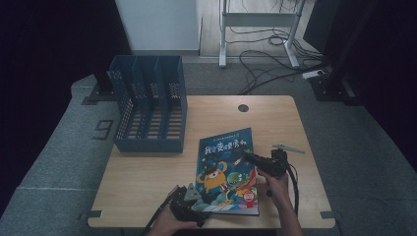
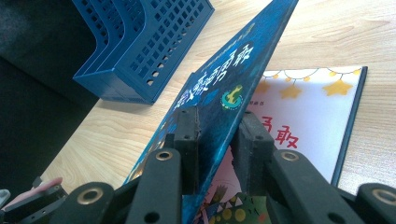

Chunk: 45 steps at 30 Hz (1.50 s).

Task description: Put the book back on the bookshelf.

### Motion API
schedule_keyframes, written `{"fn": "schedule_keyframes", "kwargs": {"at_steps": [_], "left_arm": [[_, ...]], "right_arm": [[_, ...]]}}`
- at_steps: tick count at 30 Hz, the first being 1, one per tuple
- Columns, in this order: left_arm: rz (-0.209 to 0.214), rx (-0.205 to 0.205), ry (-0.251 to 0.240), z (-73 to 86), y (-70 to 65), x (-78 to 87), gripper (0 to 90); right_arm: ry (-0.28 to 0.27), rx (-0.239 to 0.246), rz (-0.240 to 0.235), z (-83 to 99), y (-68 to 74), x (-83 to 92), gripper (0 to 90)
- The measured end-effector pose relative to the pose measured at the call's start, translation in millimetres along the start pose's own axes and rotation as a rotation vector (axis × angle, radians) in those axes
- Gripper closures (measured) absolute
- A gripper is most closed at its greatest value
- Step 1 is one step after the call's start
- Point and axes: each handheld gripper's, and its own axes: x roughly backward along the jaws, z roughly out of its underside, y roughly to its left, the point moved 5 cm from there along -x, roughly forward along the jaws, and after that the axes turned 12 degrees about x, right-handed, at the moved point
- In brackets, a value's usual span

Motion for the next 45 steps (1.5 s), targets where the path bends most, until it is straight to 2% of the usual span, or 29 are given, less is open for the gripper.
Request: {"fn": "schedule_keyframes", "kwargs": {"at_steps": [7, 12, 14, 16, 23, 28, 30, 34, 37, 40, 45], "left_arm": [[0.010, 0.000, 0.001, -0.1, 1.0, 0.1, 4.5], [0.019, -0.002, 0.003, -0.2, 1.9, 0.4, 4.4], [0.023, 0.002, 0.000, -0.3, 2.1, 0.3, 4.4], [0.025, 0.004, 0.000, -0.5, 2.3, 0.5, 4.4], [0.041, 0.019, -0.005, -1.5, 4.1, 0.7, 4.3], [0.047, 0.029, -0.008, -2.1, 4.5, 0.6, 4.2], [0.053, 0.040, -0.010, -3.1, 5.8, 0.6, 4.2], [0.053, 0.057, -0.015, -4.8, 7.6, 0.1, 4.2], [0.049, 0.076, -0.017, -6.5, 10.3, -0.2, 4.0], [0.046, 0.083, -0.020, -7.2, 11.1, -0.5, 3.8], [0.043, 0.091, -0.024, -9.5, 12.3, -2.2, 3.8]], "right_arm": [[0.015, 0.018, 0.008, 0.1, 0.4, -0.2, 69.7], [0.051, 0.039, 0.001, -1.4, -0.5, -2.4, 67.2], [0.083, 0.054, -0.008, -3.6, 1.2, -9.6, 65.3], [0.092, 0.059, -0.010, -4.4, 1.6, -11.9, 65.2], [0.086, 0.045, -0.048, -14.1, 5.3, -16.6, 70.9], [0.096, 0.070, -0.041, -21.4, 12.4, -16.7, 71.9], [0.097, 0.101, -0.022, -27.3, 19.1, -16.9, 72.3], [0.085, 0.129, -0.007, -34.2, 25.2, -16.6, 72.7], [0.057, 0.170, 0.008, -42.1, 33.4, -14.3, 73.1], [0.043, 0.184, 0.013, -44.6, 37.0, -12.4, 73.2], [0.002, 0.244, 0.017, -51.2, 45.9, -6.0, 73.3]]}}
